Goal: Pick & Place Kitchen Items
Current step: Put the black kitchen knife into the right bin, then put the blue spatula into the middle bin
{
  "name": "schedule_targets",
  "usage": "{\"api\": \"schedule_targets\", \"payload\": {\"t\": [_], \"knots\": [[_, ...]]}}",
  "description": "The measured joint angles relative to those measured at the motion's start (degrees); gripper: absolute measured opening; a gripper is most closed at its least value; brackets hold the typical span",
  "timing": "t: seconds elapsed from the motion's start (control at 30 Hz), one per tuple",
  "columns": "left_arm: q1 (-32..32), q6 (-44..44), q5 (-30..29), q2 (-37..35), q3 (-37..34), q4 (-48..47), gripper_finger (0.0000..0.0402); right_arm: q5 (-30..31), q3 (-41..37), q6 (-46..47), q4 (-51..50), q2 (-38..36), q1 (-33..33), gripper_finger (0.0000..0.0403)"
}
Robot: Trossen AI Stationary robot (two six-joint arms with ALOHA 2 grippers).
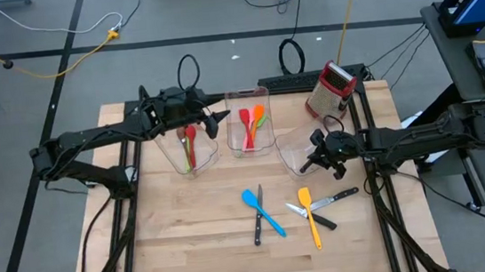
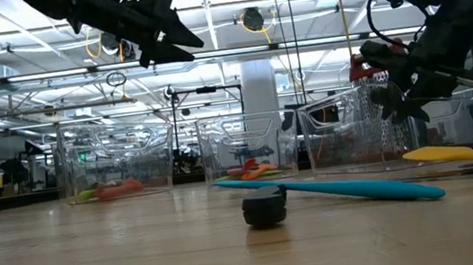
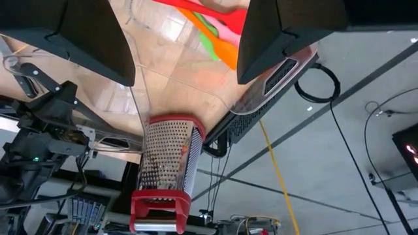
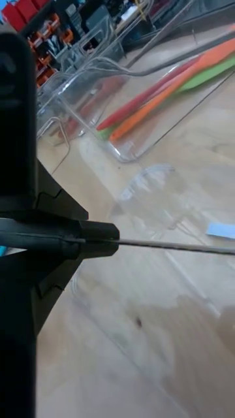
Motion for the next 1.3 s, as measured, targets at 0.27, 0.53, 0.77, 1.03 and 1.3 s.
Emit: {"api": "schedule_targets", "payload": {"t": [0.27,0.53,0.77,1.03,1.3], "knots": [[0.0,-0.1,0.0,0.0,0.0,0.0,0.0273,0.0,0.0,-0.1,0.0,0.0,0.0,0.0046],[0.0,-0.1,0.0,0.0,0.0,-0.1,0.0273,0.1,0.0,-0.1,0.2,-0.1,0.0,0.0091],[0.0,-0.1,0.0,0.0,0.0,-0.1,0.0273,0.3,0.0,-0.1,0.2,-0.1,0.0,0.0108],[0.0,-0.1,0.0,0.0,0.0,-0.8,0.0273,0.2,-0.1,-3.1,2.7,0.0,0.0,0.0102],[0.0,-0.1,0.9,0.0,0.0,-1.0,0.0273,0.2,-0.1,-6.6,5.9,-1.5,0.0,0.0083]]}}
